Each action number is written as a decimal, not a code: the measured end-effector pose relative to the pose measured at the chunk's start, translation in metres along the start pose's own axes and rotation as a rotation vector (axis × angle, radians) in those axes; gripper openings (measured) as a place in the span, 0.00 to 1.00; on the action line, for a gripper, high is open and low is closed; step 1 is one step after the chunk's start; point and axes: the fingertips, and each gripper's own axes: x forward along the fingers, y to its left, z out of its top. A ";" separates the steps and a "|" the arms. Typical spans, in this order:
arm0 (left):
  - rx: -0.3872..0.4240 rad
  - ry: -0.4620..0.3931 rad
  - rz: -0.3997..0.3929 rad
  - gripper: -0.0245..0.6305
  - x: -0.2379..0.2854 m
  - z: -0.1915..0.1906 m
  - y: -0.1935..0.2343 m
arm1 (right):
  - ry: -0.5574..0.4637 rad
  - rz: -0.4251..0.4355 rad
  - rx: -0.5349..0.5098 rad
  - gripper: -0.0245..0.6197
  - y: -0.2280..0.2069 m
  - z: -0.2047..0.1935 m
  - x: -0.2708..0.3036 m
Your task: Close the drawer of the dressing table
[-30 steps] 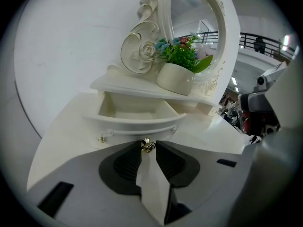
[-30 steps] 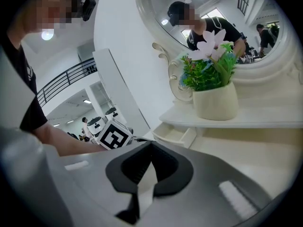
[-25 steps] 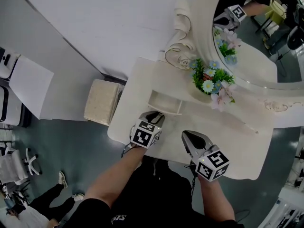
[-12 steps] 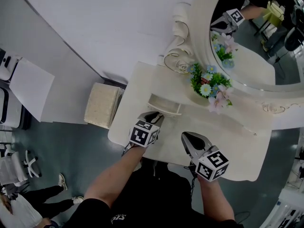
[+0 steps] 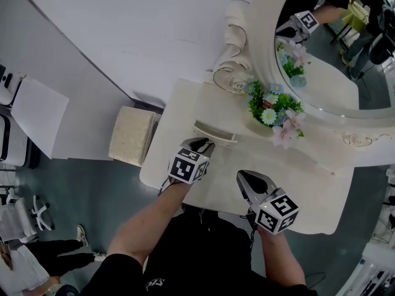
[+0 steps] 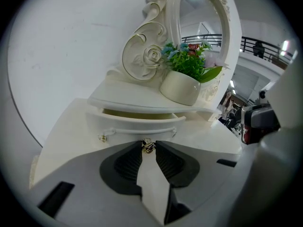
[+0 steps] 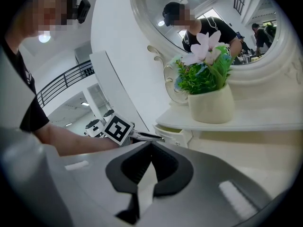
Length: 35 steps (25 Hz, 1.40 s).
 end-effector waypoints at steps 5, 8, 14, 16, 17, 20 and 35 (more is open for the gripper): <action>0.018 0.000 -0.009 0.18 0.006 0.006 0.005 | 0.005 -0.007 0.003 0.05 0.001 -0.001 0.002; 0.022 -0.001 -0.013 0.18 0.010 0.009 0.005 | 0.010 -0.009 -0.002 0.05 0.005 -0.001 0.001; 0.033 0.006 -0.017 0.18 0.015 0.012 0.006 | 0.019 -0.019 -0.010 0.05 0.006 -0.003 -0.002; 0.035 0.012 -0.017 0.18 0.017 0.011 0.007 | 0.022 -0.022 -0.011 0.05 0.006 -0.004 -0.003; 0.036 0.015 -0.016 0.18 0.019 0.010 0.007 | 0.024 -0.023 -0.012 0.05 0.006 -0.004 -0.003; 0.038 0.012 -0.010 0.18 0.022 0.011 0.009 | 0.029 -0.026 -0.013 0.05 0.007 -0.006 -0.004; 0.042 -0.003 -0.020 0.18 0.036 0.029 0.016 | 0.038 -0.059 0.003 0.05 0.006 -0.017 -0.013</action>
